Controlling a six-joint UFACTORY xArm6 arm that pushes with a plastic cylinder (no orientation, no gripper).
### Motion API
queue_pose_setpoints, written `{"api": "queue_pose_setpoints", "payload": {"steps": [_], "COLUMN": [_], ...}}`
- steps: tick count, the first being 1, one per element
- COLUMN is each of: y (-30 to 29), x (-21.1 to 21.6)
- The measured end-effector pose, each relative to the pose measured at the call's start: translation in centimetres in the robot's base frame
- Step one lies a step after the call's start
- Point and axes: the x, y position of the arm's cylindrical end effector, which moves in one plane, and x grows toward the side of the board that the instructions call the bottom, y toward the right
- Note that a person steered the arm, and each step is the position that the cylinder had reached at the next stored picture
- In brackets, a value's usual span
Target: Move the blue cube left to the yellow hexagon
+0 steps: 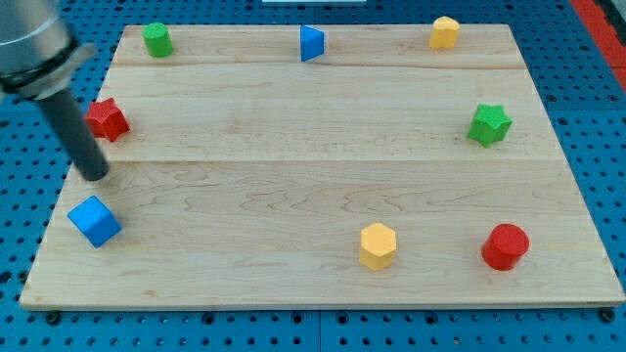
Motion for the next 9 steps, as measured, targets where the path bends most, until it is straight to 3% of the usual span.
{"api": "queue_pose_setpoints", "payload": {"steps": [1,2,3,4,6,8,9], "y": [-2.2,5.4,8.5,-0.4,9.2,12.7,16.7], "x": [2.1,6.3,7.8,9.6,10.8,13.2,12.1]}}
